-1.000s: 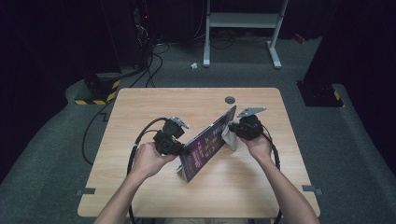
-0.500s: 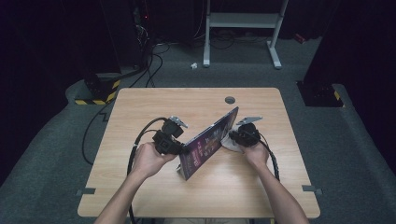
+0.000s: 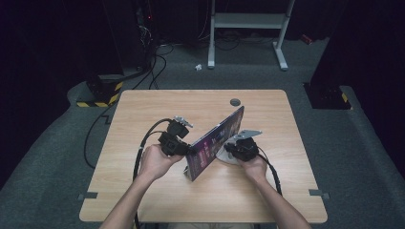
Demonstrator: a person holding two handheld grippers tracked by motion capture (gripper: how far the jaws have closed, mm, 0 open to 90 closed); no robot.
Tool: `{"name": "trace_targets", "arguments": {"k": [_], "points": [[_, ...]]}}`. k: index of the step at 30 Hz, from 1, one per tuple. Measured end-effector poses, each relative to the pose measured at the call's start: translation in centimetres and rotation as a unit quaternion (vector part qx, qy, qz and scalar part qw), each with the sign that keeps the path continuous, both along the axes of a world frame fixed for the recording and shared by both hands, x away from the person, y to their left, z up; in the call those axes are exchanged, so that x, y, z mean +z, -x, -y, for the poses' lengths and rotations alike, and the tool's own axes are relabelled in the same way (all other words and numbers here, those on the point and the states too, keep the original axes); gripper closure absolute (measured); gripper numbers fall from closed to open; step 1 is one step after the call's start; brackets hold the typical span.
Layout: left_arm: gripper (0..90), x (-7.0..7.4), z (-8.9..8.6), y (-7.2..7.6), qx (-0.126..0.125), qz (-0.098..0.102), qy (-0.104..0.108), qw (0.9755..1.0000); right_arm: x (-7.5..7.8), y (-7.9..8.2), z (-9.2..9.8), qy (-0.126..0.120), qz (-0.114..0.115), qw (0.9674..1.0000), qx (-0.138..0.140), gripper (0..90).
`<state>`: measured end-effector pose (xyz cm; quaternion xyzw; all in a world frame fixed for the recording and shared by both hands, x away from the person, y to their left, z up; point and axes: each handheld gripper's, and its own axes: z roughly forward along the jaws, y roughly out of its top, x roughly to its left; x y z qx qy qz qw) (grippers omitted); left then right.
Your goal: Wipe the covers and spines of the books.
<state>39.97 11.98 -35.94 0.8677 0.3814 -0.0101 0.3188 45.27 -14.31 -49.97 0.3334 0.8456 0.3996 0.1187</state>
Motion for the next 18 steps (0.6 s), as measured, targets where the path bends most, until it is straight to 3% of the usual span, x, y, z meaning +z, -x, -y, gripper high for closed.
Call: {"name": "trace_targets", "arguments": {"k": [6, 7, 9, 15, 18], "points": [[83.7, -0.1, 0.8, -0.5, 0.007, -0.002, 0.007, 1.0, 1.8, 2.9, -2.4, 0.004, 0.028, 0.9968, 0.075, 86.3], [83.8, -0.1, 0.8, -0.6, 0.008, -0.003, 0.009, 0.9999, 2.2, 3.4, -2.8, 0.015, 0.036, 0.9955, 0.086, 86.3], [83.8, -0.1, 1.0, -0.6, 0.012, -0.002, 0.01, 0.9999, 2.4, 3.4, -2.7, 0.023, 0.04, 0.9953, 0.086, 86.3], [83.8, 0.0, 1.3, -0.9, 0.013, 0.0, 0.007, 0.9999, 3.1, 0.9, 0.0, 0.002, 0.011, 0.9999, 0.013, 86.3], [83.8, 0.1, 1.6, -1.2, 0.015, 0.002, 0.005, 0.9999, 4.1, 0.8, -0.3, 0.015, 0.006, 0.9996, 0.024, 86.3]]}}
